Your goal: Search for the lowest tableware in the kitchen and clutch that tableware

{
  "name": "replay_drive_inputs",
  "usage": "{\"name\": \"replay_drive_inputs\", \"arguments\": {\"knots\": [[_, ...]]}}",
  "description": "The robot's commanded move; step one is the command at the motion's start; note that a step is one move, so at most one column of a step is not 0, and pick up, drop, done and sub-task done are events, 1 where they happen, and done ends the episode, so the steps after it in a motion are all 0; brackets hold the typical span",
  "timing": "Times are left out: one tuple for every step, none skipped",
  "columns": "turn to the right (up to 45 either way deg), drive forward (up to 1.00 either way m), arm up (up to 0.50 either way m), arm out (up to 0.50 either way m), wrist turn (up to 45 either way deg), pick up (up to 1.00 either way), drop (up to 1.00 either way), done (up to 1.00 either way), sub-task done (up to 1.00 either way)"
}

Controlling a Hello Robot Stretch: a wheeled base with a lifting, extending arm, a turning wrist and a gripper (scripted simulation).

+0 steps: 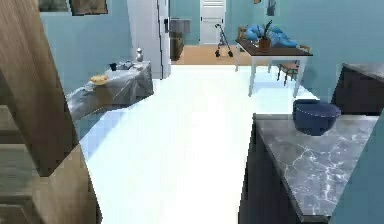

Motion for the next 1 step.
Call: {"name": "replay_drive_inputs", "arguments": {"knots": [[0.0, 1.00, 0.00, 0.00, 0.0, 0.00, 0.00, 0.00, 0.00]]}}
